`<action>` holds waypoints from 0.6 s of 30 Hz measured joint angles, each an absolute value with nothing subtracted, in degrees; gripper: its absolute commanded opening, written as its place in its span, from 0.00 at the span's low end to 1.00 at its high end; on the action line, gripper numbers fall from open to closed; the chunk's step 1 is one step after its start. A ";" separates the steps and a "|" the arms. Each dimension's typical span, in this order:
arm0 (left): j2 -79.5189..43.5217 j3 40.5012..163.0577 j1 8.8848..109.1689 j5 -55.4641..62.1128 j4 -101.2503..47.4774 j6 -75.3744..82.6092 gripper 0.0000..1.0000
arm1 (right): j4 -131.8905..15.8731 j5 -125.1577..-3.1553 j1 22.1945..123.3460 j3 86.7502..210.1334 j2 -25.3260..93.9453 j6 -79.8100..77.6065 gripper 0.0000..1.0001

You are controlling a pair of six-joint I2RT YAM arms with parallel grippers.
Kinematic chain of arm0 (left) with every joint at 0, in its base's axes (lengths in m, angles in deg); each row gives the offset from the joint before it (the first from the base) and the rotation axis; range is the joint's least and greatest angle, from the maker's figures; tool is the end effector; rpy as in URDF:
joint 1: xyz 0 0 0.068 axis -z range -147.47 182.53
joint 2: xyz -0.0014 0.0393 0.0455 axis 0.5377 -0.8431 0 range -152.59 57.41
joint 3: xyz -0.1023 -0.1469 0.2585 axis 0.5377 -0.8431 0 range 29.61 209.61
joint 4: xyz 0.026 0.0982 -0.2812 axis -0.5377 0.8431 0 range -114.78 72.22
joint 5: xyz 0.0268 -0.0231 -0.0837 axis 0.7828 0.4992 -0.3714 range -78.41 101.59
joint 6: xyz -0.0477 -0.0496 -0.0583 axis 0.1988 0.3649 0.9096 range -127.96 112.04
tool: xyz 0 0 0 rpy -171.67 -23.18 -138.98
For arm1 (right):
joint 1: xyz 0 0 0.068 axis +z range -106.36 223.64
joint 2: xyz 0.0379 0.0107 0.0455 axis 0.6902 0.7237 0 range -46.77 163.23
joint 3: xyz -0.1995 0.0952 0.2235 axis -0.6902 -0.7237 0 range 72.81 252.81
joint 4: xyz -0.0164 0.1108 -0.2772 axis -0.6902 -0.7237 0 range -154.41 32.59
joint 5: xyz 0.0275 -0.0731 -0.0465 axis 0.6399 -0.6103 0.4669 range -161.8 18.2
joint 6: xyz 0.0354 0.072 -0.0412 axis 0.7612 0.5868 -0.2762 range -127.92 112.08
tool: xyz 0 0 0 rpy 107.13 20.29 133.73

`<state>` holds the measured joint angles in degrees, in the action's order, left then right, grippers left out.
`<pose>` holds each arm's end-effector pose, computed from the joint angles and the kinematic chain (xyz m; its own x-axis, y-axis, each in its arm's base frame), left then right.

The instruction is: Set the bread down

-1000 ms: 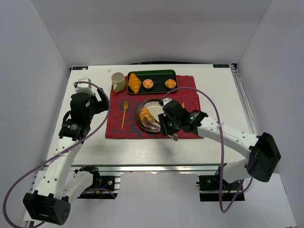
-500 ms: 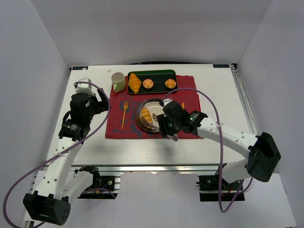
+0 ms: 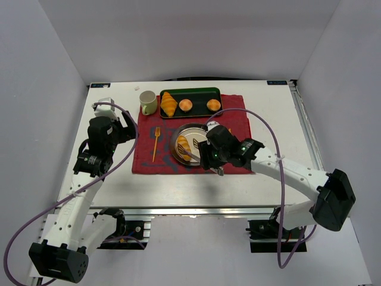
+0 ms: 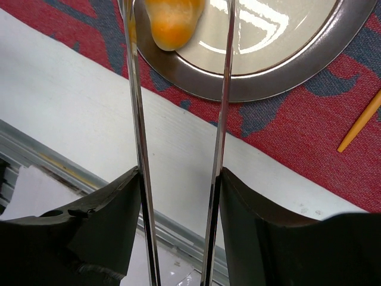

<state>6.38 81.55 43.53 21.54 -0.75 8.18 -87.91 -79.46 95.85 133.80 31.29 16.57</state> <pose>0.2498 -0.0344 0.3564 -0.3791 -0.2053 -0.9023 -0.0766 0.9787 -0.1905 0.2230 0.2701 0.2739 -0.7134 -0.2496 -0.6548 -0.4751 0.8592 0.1901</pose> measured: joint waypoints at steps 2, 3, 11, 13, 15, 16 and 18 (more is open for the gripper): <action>6.38 81.55 43.53 21.52 -0.75 8.20 0.98 | -88.26 -79.63 95.85 134.35 30.66 16.90 0.58; 6.38 81.55 43.53 21.52 -0.75 8.18 0.98 | -88.50 -79.74 95.85 134.65 30.26 17.03 0.57; 6.34 81.55 43.53 21.50 -0.53 8.16 0.98 | -91.63 -85.47 95.43 137.78 26.05 17.89 0.38; 6.34 81.55 43.53 21.50 -0.31 8.16 0.98 | -92.09 -87.20 94.21 138.32 24.47 18.15 0.28; 6.34 81.55 43.53 21.50 -0.12 8.16 0.98 | -92.46 -88.53 91.83 138.72 22.72 18.17 0.28; 6.34 81.55 43.53 21.50 0.04 8.16 0.98 | -92.68 -89.12 90.06 138.94 21.89 18.06 0.29; 6.34 81.55 43.53 21.50 0.28 8.16 0.98 | -93.40 -90.15 86.28 139.57 20.76 17.21 0.30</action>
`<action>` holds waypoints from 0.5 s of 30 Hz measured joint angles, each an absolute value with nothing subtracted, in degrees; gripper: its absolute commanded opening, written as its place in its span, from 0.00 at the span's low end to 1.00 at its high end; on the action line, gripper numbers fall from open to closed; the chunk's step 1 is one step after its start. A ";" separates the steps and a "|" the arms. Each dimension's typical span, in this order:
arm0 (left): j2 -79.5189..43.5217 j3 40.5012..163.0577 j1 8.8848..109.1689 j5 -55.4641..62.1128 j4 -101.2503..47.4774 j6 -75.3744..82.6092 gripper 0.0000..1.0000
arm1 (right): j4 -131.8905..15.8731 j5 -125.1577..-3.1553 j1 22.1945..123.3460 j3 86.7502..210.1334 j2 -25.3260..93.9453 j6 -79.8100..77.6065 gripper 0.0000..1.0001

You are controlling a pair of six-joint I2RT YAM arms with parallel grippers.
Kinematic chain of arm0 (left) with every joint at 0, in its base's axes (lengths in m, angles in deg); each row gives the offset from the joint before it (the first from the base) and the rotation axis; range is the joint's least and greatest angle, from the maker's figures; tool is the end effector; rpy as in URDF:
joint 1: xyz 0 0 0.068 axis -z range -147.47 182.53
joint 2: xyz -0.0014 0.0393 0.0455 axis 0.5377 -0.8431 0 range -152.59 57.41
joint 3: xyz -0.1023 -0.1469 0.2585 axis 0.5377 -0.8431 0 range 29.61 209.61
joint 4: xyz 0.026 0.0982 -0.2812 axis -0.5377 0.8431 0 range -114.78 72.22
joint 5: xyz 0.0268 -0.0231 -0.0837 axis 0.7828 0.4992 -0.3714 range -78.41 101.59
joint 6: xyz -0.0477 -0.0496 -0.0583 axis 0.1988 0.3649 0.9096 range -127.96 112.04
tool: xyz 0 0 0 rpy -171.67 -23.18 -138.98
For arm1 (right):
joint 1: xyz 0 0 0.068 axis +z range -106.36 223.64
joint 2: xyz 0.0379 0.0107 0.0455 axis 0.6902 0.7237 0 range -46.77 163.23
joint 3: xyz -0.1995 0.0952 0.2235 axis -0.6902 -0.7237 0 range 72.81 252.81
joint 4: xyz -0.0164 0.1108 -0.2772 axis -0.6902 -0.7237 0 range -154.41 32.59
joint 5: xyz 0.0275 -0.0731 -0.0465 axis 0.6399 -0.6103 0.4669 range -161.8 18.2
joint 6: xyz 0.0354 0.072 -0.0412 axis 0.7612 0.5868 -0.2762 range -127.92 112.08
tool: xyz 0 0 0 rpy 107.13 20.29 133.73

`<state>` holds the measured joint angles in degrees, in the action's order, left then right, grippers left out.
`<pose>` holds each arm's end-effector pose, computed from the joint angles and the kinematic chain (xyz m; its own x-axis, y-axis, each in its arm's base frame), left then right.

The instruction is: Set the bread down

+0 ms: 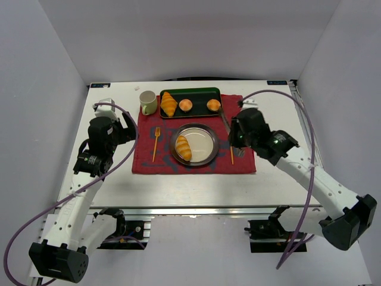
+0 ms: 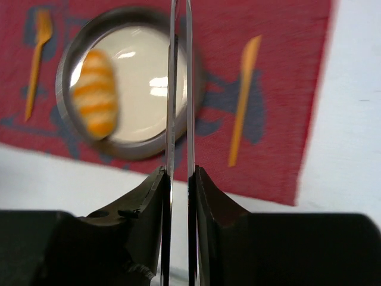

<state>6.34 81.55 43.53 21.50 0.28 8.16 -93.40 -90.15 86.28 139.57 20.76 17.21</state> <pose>0.2489 -0.0343 0.3537 -0.3958 -0.2017 -0.8959 -0.0792 0.9794 -0.1855 0.2443 0.1905 0.3631 -0.5928 0.0020 -0.8054 -0.2271 0.9590 0.1696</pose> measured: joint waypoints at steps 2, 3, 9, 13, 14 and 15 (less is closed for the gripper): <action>6.34 81.58 43.53 21.48 0.49 8.16 0.98 | -93.44 -90.78 81.31 139.68 20.17 15.87 0.32; 6.34 81.60 43.53 21.45 0.54 8.16 0.98 | -93.47 -91.04 78.45 139.68 20.08 15.07 0.33; 6.34 81.62 43.53 21.06 0.47 8.18 0.98 | -90.34 -90.80 60.20 137.41 21.70 10.50 0.37; 6.23 81.62 43.53 20.60 0.43 8.18 0.98 | -86.73 -89.69 52.05 136.36 28.43 7.98 0.38; 6.19 81.62 43.53 20.49 0.43 8.16 0.98 | -85.73 -89.47 51.06 136.36 30.55 7.42 0.38; 6.14 81.62 43.53 20.32 0.43 8.18 0.98 | -84.48 -89.21 50.30 136.36 32.82 6.72 0.38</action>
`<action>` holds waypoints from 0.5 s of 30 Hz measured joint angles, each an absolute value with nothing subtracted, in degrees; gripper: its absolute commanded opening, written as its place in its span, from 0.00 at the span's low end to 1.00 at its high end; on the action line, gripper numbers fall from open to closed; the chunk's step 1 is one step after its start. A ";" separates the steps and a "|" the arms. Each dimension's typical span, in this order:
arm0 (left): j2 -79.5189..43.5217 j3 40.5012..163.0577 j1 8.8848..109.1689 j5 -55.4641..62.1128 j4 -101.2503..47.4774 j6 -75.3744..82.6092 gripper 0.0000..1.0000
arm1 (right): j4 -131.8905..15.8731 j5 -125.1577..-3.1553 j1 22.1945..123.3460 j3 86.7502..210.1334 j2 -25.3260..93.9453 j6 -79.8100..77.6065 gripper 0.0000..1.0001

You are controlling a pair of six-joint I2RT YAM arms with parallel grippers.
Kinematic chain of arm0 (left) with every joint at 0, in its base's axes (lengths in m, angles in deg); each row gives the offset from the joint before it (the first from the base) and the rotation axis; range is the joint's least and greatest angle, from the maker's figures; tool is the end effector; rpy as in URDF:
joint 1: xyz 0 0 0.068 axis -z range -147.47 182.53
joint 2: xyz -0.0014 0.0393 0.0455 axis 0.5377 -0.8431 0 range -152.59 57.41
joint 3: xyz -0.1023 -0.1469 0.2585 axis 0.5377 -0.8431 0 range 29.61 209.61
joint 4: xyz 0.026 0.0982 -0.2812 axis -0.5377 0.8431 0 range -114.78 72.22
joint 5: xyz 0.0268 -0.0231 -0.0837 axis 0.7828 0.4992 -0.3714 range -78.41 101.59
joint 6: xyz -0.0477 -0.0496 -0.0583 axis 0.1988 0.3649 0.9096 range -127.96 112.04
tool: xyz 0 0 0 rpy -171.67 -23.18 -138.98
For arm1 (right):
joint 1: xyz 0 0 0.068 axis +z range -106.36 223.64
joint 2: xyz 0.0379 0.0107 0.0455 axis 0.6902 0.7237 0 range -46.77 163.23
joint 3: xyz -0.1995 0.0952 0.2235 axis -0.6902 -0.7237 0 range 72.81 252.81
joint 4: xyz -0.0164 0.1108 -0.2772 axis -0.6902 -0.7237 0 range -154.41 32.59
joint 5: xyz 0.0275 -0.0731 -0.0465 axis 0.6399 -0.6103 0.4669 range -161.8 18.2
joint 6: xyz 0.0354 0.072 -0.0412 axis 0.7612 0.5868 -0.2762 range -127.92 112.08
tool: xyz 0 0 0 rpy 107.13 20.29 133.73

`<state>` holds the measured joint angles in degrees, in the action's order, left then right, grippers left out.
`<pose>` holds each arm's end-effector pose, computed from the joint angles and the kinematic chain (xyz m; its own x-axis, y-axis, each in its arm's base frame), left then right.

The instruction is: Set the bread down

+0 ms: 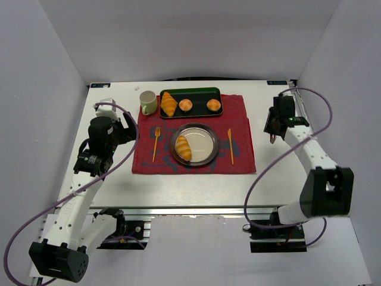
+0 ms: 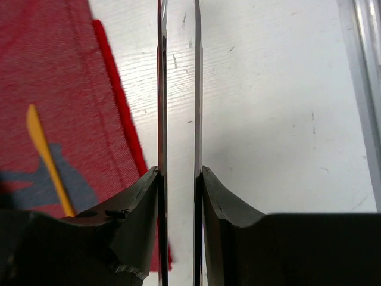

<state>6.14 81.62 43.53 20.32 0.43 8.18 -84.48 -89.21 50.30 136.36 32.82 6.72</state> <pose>0.2495 -0.0360 0.3530 -0.4053 -0.2012 -0.8918 -0.0622 0.9793 -0.1926 0.3653 0.0184 0.2911 -0.6299 0.1692 -0.7580 0.2745 0.9615 -0.0134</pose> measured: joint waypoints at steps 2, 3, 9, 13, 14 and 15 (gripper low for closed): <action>6.08 81.62 43.53 20.08 0.28 8.16 0.98 | -82.28 -88.38 49.42 136.38 37.24 5.38 0.38; 6.08 81.62 43.53 19.92 0.10 8.18 0.98 | -81.20 -88.11 49.21 136.40 39.18 4.84 0.38; 5.86 81.51 43.53 18.48 -1.60 8.66 0.98 | -76.59 -85.21 46.50 137.52 48.69 2.83 0.39; 5.29 80.85 43.53 17.48 -2.81 8.88 0.98 | -74.78 -83.85 44.73 139.29 53.10 1.78 0.55; 5.05 80.68 43.53 17.21 -2.81 8.86 0.98 | -74.49 -83.55 44.44 139.33 53.83 1.49 0.61; 4.83 80.59 43.53 17.06 -2.70 8.83 0.98 | -74.36 -83.15 44.27 139.33 54.46 1.19 0.64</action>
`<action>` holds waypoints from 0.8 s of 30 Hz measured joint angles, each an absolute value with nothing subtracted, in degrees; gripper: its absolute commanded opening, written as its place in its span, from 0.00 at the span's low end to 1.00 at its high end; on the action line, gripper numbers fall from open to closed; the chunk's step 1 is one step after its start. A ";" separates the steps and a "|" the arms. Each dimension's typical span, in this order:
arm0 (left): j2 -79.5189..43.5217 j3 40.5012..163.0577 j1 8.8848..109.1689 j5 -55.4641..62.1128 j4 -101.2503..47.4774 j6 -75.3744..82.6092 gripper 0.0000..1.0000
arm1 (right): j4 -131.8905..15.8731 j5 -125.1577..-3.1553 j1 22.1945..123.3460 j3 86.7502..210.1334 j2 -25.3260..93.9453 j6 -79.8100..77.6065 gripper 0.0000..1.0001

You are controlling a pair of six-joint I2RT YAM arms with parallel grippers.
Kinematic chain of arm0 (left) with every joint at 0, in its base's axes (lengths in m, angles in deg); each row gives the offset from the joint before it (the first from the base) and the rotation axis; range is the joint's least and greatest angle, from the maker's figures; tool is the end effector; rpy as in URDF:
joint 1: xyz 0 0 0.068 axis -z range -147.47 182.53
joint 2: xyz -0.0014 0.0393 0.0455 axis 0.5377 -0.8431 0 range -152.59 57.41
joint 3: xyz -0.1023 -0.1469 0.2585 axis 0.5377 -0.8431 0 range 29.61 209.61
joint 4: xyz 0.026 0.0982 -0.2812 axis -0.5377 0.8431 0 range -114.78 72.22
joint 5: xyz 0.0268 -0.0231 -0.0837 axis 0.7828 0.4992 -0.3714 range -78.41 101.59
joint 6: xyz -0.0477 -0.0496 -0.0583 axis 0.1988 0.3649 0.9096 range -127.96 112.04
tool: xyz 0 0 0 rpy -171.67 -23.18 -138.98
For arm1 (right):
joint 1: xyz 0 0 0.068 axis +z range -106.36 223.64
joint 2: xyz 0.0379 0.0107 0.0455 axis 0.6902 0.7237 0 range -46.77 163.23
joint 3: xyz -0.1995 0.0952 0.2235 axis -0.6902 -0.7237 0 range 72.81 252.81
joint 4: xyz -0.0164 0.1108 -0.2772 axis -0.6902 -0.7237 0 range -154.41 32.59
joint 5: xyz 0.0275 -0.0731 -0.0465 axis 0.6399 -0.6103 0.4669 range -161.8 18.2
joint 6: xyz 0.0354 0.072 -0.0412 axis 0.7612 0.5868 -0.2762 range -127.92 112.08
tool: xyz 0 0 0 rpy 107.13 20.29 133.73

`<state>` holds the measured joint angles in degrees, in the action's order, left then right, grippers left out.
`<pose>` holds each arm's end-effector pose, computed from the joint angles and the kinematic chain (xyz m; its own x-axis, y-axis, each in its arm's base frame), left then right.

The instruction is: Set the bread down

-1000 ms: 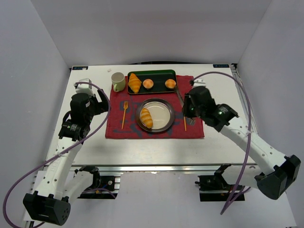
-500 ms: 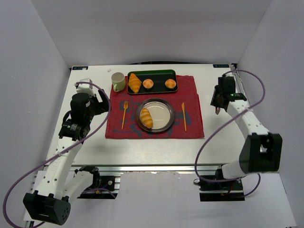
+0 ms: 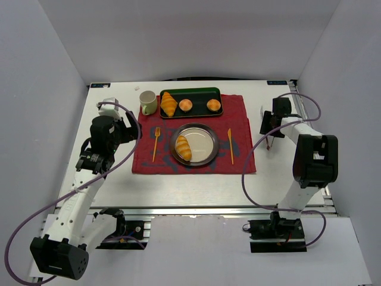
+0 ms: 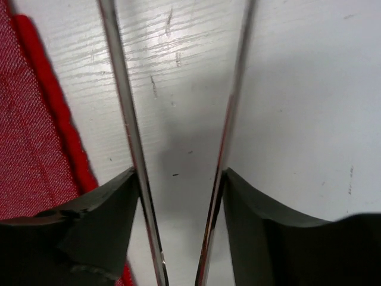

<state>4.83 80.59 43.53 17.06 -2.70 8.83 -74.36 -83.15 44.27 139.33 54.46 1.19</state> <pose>0.2577 -0.0423 0.3474 -0.4075 -0.2138 -0.8878 -0.0142 0.9736 -0.2279 0.4430 -0.0110 0.1816 -0.7568 0.1469 -0.6370 0.2341 0.9707 -0.0543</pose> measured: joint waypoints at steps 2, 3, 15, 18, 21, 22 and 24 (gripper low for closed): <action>4.59 80.55 43.53 16.95 -2.72 8.81 0.98 | -74.12 -82.12 44.11 139.26 55.38 0.82 0.65; 4.59 80.55 43.53 16.95 -2.70 8.81 0.98 | -73.80 -81.34 43.85 139.09 55.73 0.66 0.65; 4.61 80.55 43.53 17.10 -2.50 8.59 0.98 | -72.53 -78.69 42.85 137.10 56.78 0.51 0.89; 4.61 80.55 43.53 17.19 -2.41 8.55 0.98 | -73.05 -78.65 42.87 137.23 56.73 0.42 0.89; 4.61 80.55 43.53 17.48 -2.04 8.42 0.98 | -74.63 -78.45 42.85 137.34 55.20 0.44 0.89; 4.61 80.57 43.53 17.63 -1.91 8.38 0.98 | -75.43 -78.41 42.85 137.34 53.89 0.51 0.89; 4.61 80.68 43.53 17.87 -1.45 8.38 0.98 | -77.58 -77.97 42.85 137.60 49.65 0.66 0.89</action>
<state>4.61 80.68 43.53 17.87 -1.45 8.38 -77.58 -77.97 42.85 137.60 49.65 0.66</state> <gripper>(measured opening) 0.983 0.894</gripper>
